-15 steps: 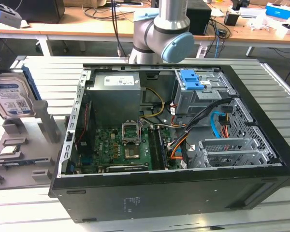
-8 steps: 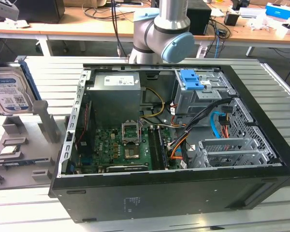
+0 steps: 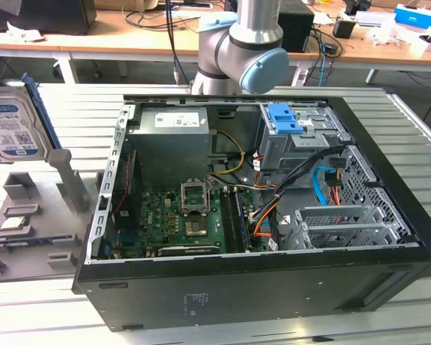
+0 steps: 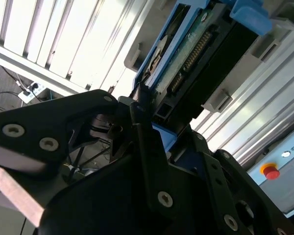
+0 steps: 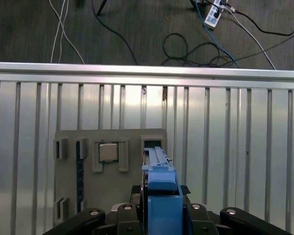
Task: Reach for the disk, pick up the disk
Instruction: 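Pick up the disk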
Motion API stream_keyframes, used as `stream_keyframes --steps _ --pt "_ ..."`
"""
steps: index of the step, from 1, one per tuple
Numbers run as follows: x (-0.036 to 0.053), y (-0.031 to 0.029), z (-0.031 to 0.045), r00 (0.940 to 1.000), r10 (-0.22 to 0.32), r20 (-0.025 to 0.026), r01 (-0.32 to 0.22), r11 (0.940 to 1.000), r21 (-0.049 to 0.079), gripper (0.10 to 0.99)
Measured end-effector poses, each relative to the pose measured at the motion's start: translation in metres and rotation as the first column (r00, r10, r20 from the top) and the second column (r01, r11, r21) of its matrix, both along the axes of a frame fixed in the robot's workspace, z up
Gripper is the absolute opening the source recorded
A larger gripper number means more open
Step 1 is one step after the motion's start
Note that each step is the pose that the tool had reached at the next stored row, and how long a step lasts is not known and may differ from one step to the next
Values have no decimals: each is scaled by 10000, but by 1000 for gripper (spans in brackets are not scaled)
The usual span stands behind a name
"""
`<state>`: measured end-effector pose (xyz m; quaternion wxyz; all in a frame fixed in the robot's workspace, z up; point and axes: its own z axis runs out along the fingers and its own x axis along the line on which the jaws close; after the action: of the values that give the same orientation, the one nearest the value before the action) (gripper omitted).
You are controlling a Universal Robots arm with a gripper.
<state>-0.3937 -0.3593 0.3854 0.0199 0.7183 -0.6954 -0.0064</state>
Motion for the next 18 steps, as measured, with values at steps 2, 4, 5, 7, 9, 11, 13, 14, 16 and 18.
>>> stream_keyframes --steps 2,4,5,7,9,11,13,14,16,18 --pt "1 0 70 10000 1 1 -1 10000 0 365" --pt "2 0 121 10000 0 0 0 10000 0 365" --pt "2 0 153 10000 0 1 0 10000 0 365" --pt "3 0 199 10000 0 0 0 10000 0 365" --pt "4 0 257 10000 0 0 0 10000 0 365" --pt "5 0 316 10000 0 0 0 10000 0 365" --pt "6 0 361 10000 0 1 0 10000 0 365" --pt "7 0 383 10000 0 0 0 10000 0 365" --pt "7 0 424 10000 0 1 0 10000 0 365" --pt "9 0 490 10000 1 0 -1 10000 0 365"
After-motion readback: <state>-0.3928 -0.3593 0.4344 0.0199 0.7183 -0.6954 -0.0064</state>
